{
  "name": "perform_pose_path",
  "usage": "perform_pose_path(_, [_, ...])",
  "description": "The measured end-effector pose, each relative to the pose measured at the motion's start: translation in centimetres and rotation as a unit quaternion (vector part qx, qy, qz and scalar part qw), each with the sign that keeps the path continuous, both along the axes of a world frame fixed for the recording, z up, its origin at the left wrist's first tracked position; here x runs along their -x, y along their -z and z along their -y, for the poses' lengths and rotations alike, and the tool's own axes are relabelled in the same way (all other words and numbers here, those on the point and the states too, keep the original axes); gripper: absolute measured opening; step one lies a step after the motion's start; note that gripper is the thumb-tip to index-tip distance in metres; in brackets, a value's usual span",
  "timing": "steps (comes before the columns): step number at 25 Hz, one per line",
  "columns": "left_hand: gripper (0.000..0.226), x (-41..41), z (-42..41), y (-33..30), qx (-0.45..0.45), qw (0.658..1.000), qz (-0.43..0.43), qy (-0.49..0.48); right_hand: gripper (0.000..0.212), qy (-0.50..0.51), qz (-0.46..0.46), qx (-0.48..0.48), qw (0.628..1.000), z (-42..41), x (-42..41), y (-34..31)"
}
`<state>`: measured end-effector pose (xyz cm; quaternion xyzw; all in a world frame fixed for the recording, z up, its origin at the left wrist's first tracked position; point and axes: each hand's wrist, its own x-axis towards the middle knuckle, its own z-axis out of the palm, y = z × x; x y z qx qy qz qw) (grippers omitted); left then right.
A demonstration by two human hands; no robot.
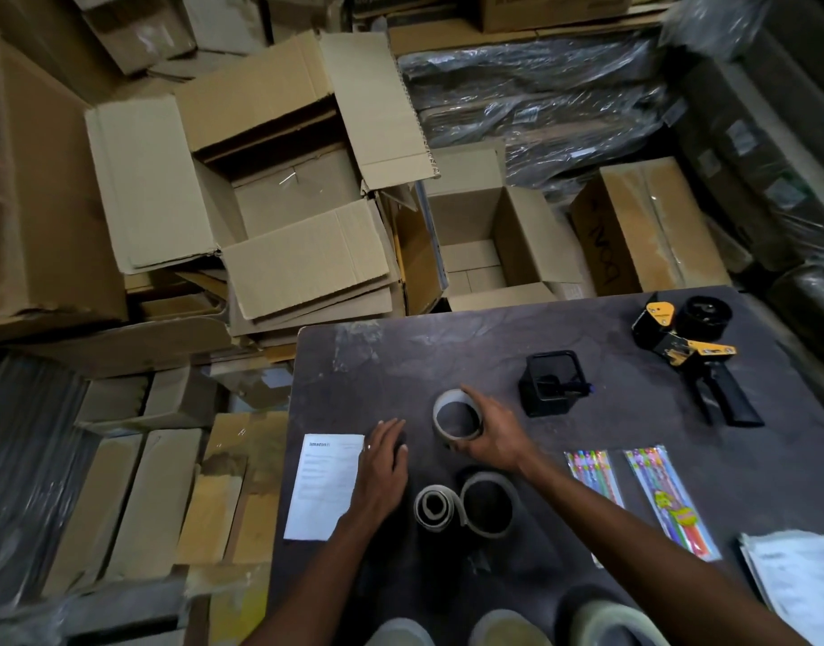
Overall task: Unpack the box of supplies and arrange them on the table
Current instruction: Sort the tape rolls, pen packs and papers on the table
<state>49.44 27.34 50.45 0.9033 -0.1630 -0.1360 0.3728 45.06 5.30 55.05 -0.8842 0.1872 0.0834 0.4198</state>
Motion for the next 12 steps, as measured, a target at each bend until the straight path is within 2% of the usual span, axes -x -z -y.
perform_pose_path(2, [0.036,1.3,-0.7,-0.4,0.039,0.998,-0.026,-0.032,0.094,0.010,-0.012,-0.032,0.999,0.0,0.8,-0.4])
perform_pose_path(6, [0.030,3.8,-1.7,-0.5,0.080,0.995,-0.033,-0.047,0.058,0.023,-0.011,-0.051,0.998,-0.1,2.4,-0.6])
perform_pose_path(12, [0.034,6.8,-2.1,-0.3,0.047,0.997,-0.047,-0.025,0.053,0.001,-0.014,-0.025,1.000,-0.9,5.3,-1.0])
